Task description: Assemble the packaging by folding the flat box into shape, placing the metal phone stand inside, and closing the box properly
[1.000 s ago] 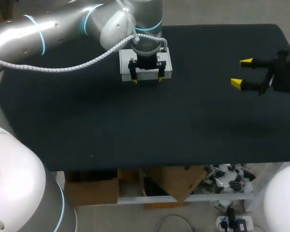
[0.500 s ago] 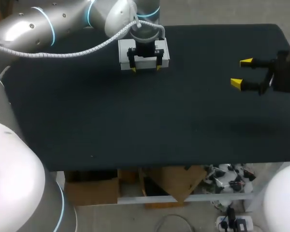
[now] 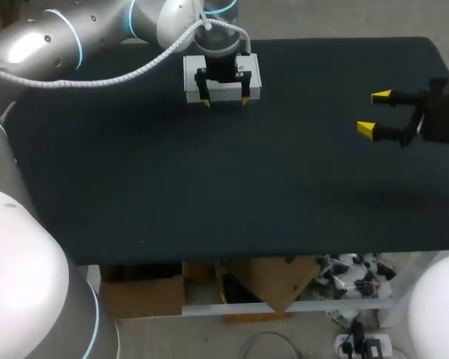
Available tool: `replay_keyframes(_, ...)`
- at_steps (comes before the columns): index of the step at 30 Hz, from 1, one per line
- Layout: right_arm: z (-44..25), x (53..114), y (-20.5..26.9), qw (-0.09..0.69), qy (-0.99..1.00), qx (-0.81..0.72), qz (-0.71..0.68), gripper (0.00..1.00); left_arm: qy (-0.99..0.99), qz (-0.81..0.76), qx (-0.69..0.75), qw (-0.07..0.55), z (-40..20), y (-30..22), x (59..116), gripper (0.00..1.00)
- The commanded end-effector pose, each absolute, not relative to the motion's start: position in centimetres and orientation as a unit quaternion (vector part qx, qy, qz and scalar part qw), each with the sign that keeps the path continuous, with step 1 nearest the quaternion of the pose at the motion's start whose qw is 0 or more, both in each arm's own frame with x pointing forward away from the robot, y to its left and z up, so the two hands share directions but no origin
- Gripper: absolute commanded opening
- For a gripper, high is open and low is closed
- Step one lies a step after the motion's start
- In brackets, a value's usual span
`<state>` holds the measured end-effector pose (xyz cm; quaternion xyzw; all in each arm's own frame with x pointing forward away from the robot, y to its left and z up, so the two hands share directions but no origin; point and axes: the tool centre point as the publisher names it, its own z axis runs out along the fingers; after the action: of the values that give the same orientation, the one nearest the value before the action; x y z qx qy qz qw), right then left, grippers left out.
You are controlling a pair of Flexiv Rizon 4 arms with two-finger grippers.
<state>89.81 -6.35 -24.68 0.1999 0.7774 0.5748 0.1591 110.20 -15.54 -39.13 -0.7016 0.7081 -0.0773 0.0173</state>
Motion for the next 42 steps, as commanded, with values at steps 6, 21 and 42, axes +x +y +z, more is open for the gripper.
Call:
replay_keyframes(6, -24.7, 89.7, -6.5, 0.159, 0.776, 0.198, 0.577, 1.00, 0.728, -0.172, -0.660, 0.061, -35.2, -11.1, 101.9, 1.00)
replay_keyframes(21, -24.7, 89.7, -6.5, 0.159, 0.776, 0.198, 0.577, 1.00, 0.768, -0.296, -0.563, 0.071, -33.5, -6.4, 97.4, 1.00)
replay_keyframes(42, -24.7, 89.7, -6.5, 0.159, 0.776, 0.198, 0.577, 1.00, 0.840, -0.388, -0.379, 0.006, -30.3, -5.0, 96.5, 1.00)
